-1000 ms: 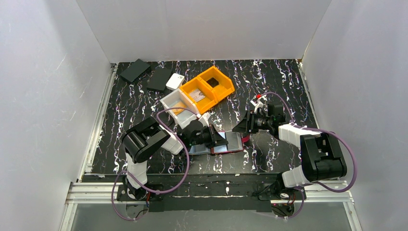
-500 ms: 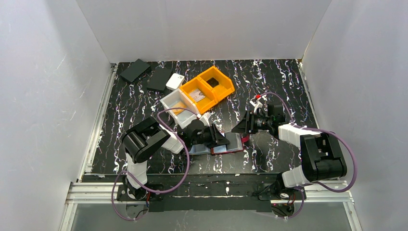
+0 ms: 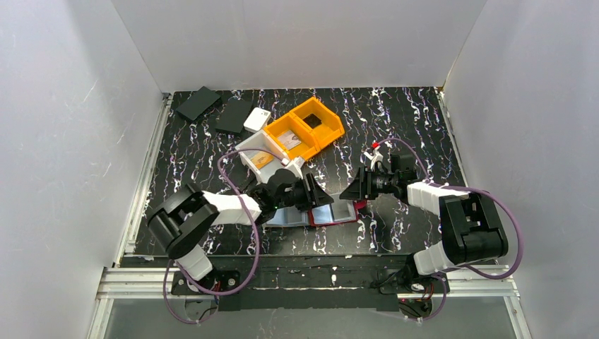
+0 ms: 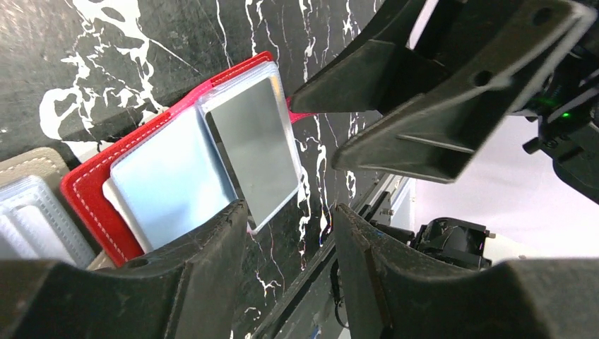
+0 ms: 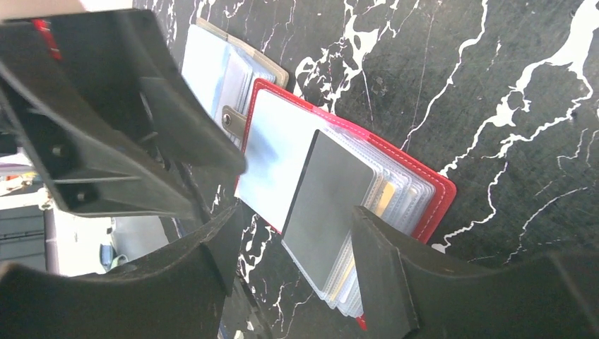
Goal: Take the credit cards out of the card holder
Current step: Remove the credit card from the card holder.
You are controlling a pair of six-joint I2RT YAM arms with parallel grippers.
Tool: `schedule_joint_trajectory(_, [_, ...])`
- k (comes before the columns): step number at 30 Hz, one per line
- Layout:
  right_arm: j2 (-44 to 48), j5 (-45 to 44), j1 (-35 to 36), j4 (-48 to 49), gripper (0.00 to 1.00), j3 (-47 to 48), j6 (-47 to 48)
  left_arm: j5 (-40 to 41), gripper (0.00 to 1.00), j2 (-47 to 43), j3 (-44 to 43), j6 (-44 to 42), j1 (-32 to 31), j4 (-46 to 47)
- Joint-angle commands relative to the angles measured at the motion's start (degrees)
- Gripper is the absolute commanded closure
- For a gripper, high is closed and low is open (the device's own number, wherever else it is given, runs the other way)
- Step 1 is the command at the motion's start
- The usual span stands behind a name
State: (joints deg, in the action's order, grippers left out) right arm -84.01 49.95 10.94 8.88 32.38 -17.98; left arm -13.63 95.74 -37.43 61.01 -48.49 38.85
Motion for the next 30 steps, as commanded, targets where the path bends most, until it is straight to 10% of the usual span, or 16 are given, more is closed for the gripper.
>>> schedule_joint_trajectory(1, [2.6,-1.0,0.0,-1.5,0.34,1.6,4.0,4.4,0.53,-7.3,-1.4,-6.7,0.0,-9.9])
schedule_joint_trajectory(20, [2.6,-0.5,-0.1,-4.0,0.44,2.2,6.2,7.1,0.54,-11.7,-4.1,-10.5,-6.0,-21.3])
schedule_joint_trajectory(30, [3.4,0.0,-0.9,-13.1,0.43,6.6,16.2,23.7,0.4,-12.0,-14.9,-37.8,-14.9,-39.3])
